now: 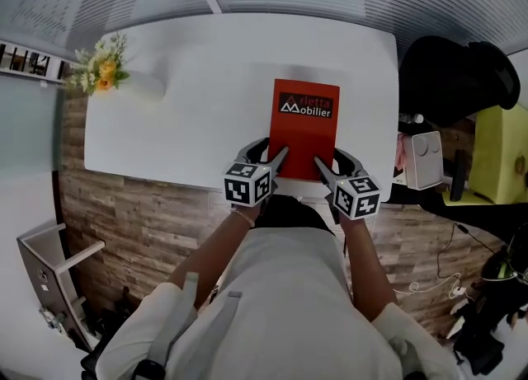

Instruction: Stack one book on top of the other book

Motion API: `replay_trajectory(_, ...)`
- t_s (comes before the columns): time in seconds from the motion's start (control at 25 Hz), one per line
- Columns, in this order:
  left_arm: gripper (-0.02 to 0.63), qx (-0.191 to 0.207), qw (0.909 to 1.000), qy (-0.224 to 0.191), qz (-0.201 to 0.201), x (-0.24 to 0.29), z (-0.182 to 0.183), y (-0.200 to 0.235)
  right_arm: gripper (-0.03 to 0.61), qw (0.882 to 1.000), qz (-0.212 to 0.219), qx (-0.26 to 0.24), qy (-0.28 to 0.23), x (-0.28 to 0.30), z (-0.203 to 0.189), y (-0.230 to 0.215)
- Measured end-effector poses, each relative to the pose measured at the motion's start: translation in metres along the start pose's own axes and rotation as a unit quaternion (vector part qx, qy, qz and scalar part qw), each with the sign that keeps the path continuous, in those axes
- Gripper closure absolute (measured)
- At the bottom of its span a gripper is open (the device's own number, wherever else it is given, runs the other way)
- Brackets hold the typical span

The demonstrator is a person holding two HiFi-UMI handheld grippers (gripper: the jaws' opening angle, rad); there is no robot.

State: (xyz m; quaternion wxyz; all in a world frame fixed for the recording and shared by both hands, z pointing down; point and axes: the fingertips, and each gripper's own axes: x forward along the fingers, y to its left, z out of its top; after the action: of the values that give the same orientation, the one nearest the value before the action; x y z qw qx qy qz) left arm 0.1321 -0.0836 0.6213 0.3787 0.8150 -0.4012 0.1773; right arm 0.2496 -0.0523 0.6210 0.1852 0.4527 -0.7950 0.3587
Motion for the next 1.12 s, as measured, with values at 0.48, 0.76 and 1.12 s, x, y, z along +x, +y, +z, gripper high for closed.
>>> replay_trajectory(0.48,0.382,-0.004,0.9998,0.019,0.001,0.019,-0.017,0.015,0.35,1.0,-0.002,0.01,0.017,0.019,-0.018,-0.012)
replay_trajectory(0.76,0.382,-0.008,0.9998,0.02,0.002,0.023,-0.022,0.017,0.35,1.0,0.0,0.009,0.021,0.022,-0.022,-0.015)
replay_trajectory(1.12,0.376,-0.001,0.9998,0.017,-0.005,0.025,-0.022,0.018,0.347,1.0,0.001,0.011,0.019,0.023,-0.022,-0.017)
